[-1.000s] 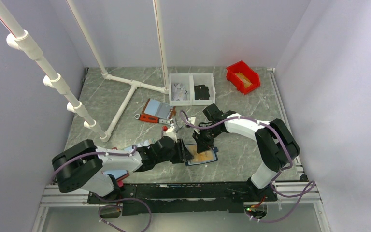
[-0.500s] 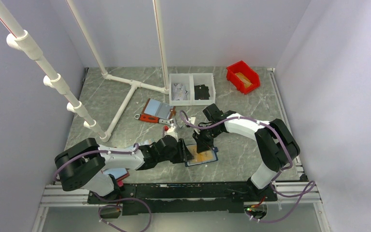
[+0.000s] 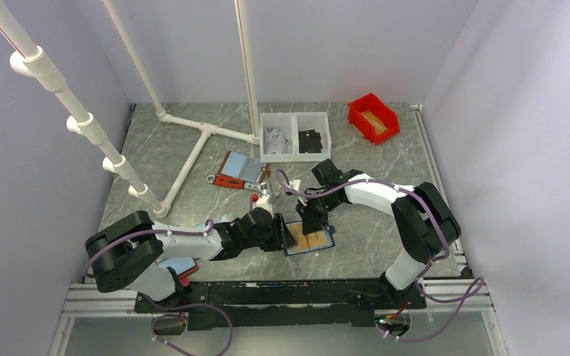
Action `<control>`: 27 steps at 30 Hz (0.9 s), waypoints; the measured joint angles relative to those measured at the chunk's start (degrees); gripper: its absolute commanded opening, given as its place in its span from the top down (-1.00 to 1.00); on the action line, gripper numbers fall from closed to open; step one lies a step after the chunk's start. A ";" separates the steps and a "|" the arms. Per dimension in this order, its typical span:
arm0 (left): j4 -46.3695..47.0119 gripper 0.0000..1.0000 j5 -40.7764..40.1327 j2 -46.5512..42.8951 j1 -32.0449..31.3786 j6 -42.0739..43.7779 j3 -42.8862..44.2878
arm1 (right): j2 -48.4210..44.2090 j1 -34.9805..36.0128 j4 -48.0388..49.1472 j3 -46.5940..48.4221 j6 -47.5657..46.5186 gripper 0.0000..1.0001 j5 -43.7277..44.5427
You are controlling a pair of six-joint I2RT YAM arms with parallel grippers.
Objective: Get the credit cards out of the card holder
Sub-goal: Remove the credit card from the card holder.
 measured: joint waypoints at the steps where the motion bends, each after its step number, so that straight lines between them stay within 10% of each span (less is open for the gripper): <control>1: 0.02 0.03 0.11 0.00 0.00 -0.02 0.00 | 0.00 0.00 0.00 0.00 0.04 0.66 0.00; 27: -1.03 0.01 0.11 0.13 1.07 -7.26 -0.02 | 0.02 0.00 0.00 0.00 0.11 0.66 0.24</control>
